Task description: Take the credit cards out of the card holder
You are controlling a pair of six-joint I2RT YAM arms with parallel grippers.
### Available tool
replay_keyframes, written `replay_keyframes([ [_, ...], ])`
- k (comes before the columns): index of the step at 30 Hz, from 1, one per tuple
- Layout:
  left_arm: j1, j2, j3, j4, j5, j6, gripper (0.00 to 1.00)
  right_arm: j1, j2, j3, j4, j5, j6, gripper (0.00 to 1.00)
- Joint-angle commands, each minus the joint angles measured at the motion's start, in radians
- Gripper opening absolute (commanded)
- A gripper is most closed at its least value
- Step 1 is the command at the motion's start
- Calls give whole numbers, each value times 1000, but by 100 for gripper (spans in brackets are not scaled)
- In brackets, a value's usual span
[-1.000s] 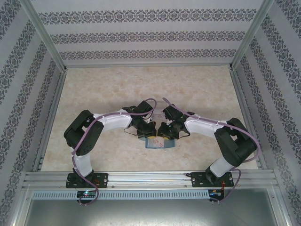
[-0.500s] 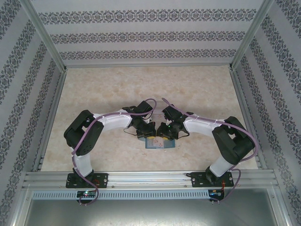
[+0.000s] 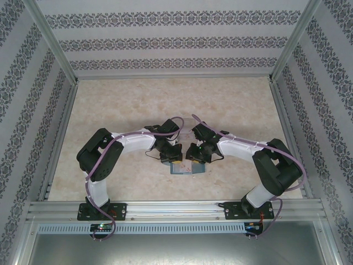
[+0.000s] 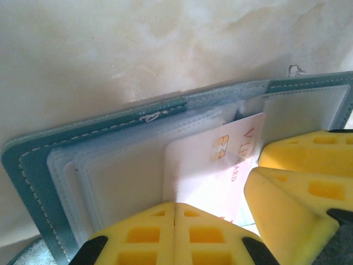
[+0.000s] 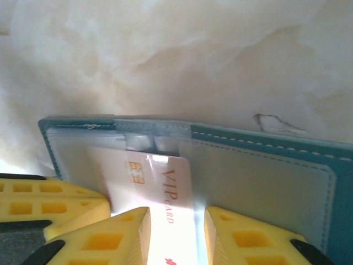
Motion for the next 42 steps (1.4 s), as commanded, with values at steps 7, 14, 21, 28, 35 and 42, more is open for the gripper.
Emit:
replay_keyframes([
  [7,-15,36,1,-66,-27,24,0,-10,67,-6,3,5,-22,32],
  [14,-15,36,3,-67,-28,26,0,-11,49,-20,56,-33,-8,32],
  [21,-15,42,3,-67,-24,25,0,-19,-16,-32,95,-78,9,29],
  [28,-15,38,3,-71,-24,24,0,-24,-45,-43,117,-89,20,25],
  [35,-15,36,0,-69,-23,24,0,-28,-59,-54,137,-99,18,15],
  [42,-15,38,1,-69,-25,25,0,-36,-57,-60,123,-88,-3,5],
])
